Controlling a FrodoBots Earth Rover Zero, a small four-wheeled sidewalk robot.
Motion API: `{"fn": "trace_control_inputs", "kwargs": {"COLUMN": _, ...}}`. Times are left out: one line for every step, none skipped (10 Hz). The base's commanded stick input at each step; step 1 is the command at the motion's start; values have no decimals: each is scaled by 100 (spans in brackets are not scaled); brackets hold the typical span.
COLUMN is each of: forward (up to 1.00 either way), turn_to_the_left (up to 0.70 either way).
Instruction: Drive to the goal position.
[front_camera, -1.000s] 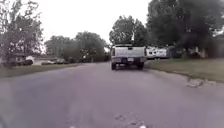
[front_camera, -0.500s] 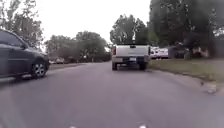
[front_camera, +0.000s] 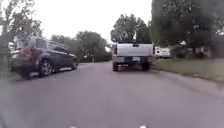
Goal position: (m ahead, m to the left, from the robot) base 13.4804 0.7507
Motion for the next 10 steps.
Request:
{"fn": "trace_control_inputs", "kwargs": {"forward": 100, "turn_to_the_left": 0}}
{"fn": "trace_control_inputs", "kwargs": {"forward": 100, "turn_to_the_left": 0}}
{"fn": "trace_control_inputs", "kwargs": {"forward": 100, "turn_to_the_left": 0}}
{"fn": "trace_control_inputs", "kwargs": {"forward": 100, "turn_to_the_left": 0}}
{"fn": "trace_control_inputs", "kwargs": {"forward": 100, "turn_to_the_left": 2}}
{"fn": "trace_control_inputs", "kwargs": {"forward": 100, "turn_to_the_left": 26}}
{"fn": "trace_control_inputs", "kwargs": {"forward": 100, "turn_to_the_left": 40}}
{"fn": "trace_control_inputs", "kwargs": {"forward": 100, "turn_to_the_left": 36}}
{"fn": "trace_control_inputs", "kwargs": {"forward": 100, "turn_to_the_left": 13}}
{"fn": "trace_control_inputs", "kwargs": {"forward": 100, "turn_to_the_left": 0}}
